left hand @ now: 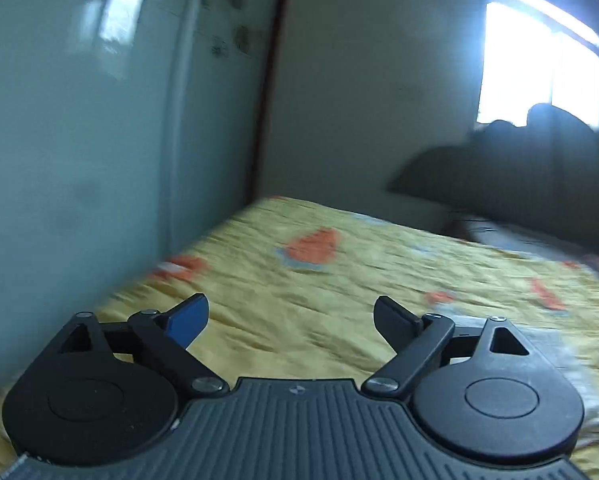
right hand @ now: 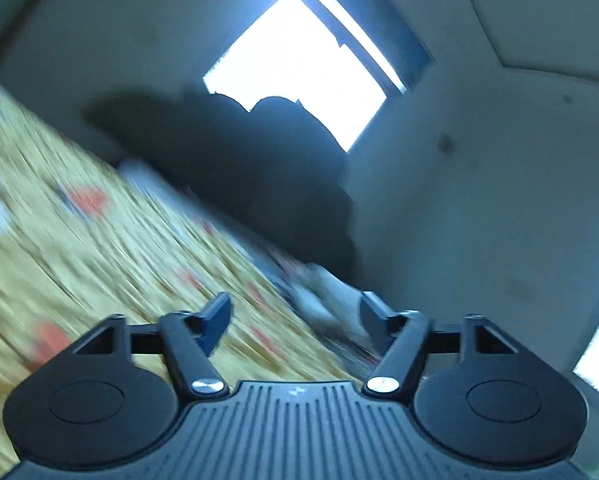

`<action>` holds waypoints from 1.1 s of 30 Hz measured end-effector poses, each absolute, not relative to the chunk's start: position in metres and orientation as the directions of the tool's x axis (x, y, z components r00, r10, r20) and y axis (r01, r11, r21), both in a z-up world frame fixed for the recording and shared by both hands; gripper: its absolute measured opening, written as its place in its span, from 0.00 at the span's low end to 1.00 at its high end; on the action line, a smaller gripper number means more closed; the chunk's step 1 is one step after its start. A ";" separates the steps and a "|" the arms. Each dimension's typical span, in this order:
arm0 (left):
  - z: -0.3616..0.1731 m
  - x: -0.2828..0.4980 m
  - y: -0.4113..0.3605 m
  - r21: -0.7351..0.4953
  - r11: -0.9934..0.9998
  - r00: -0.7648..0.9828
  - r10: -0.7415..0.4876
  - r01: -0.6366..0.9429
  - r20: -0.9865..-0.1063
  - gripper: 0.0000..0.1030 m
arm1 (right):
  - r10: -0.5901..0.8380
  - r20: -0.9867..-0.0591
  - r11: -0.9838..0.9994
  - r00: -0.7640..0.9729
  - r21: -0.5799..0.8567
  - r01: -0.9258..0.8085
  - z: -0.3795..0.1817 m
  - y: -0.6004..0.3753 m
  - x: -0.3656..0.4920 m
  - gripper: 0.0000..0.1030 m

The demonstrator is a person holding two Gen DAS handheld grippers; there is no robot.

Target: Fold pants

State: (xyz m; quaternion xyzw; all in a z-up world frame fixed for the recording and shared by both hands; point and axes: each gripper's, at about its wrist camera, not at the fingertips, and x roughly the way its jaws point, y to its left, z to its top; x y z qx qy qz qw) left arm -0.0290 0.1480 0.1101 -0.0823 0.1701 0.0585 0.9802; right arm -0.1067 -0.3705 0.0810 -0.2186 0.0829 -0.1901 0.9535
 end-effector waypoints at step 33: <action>-0.007 -0.013 -0.028 0.025 0.995 0.780 -0.064 0.101 -0.622 1.00 | 0.039 -0.635 0.998 0.772 0.065 0.004 -0.012 -0.225 -0.038 1.00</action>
